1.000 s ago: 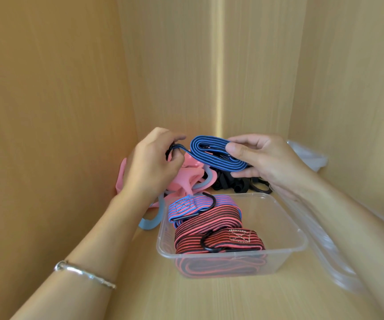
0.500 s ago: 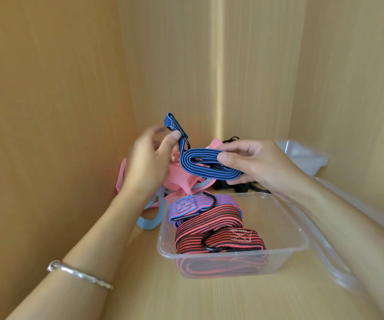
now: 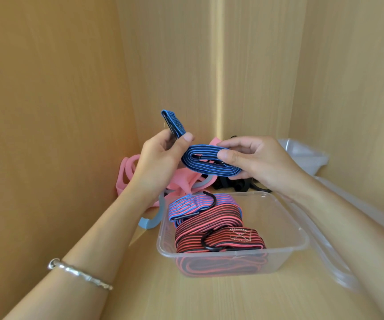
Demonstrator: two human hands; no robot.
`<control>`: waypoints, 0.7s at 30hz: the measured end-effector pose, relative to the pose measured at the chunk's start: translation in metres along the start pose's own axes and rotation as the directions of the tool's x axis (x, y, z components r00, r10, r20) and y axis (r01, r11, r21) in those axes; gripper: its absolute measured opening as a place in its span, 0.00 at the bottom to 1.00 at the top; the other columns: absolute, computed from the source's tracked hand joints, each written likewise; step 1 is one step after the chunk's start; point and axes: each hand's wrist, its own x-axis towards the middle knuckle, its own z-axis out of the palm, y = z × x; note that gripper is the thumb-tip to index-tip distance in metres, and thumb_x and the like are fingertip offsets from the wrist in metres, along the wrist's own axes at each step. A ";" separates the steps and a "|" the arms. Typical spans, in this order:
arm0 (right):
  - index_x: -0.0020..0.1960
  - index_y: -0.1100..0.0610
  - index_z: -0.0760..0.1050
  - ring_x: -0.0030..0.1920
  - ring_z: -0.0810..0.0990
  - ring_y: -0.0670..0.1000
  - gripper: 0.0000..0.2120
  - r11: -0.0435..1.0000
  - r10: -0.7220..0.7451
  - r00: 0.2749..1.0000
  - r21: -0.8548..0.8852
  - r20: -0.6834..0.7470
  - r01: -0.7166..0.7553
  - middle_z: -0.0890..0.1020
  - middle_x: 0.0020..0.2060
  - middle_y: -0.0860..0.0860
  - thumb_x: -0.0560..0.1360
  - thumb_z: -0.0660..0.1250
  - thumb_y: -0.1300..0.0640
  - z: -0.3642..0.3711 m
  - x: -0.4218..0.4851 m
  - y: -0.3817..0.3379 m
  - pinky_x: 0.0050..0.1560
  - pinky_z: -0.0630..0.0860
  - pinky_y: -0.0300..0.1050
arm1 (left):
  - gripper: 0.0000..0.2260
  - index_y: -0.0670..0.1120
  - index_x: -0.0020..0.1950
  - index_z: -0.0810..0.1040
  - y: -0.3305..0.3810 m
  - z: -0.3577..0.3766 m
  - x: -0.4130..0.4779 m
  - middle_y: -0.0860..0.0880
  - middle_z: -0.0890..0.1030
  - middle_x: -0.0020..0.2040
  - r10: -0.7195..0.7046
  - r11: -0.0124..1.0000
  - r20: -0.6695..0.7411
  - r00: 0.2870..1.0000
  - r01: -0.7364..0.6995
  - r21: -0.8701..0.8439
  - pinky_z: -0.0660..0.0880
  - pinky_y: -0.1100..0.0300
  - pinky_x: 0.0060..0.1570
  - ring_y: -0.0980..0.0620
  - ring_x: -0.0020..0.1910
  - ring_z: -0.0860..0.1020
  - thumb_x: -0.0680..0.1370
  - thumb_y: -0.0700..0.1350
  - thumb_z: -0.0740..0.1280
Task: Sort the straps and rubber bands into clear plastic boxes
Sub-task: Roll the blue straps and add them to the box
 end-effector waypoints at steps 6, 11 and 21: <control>0.47 0.52 0.80 0.36 0.82 0.40 0.05 1.000 -0.005 1.000 -0.006 0.005 0.005 0.82 0.46 0.49 0.74 0.70 0.61 0.000 0.000 0.000 0.34 0.79 0.35 | 0.07 0.43 0.54 0.74 0.000 0.004 0.001 0.49 0.81 0.46 0.016 0.998 -0.004 1.000 -0.016 -0.060 0.80 0.60 0.44 0.60 0.38 0.80 0.82 0.35 0.57; 0.45 0.50 0.80 0.37 0.82 0.41 0.05 1.000 -0.010 1.000 -0.027 0.005 0.011 0.84 0.38 0.46 0.74 0.70 0.60 -0.001 0.000 0.001 0.36 0.81 0.38 | 0.14 0.49 0.48 0.74 0.001 0.002 0.000 0.50 0.78 0.44 0.039 0.999 0.053 0.998 -0.040 0.009 0.79 0.65 0.39 0.64 0.36 0.77 0.80 0.31 0.57; 0.42 0.45 0.81 0.36 0.82 0.42 0.09 0.994 -0.031 0.997 -0.107 0.069 0.038 0.84 0.35 0.45 0.74 0.70 0.60 0.000 -0.001 0.002 0.35 0.79 0.37 | 0.14 0.48 0.49 0.80 -0.001 -0.001 -0.005 0.53 0.80 0.45 -0.034 0.986 0.314 0.949 -0.020 0.167 0.72 0.48 0.58 0.55 0.47 0.76 0.70 0.43 0.57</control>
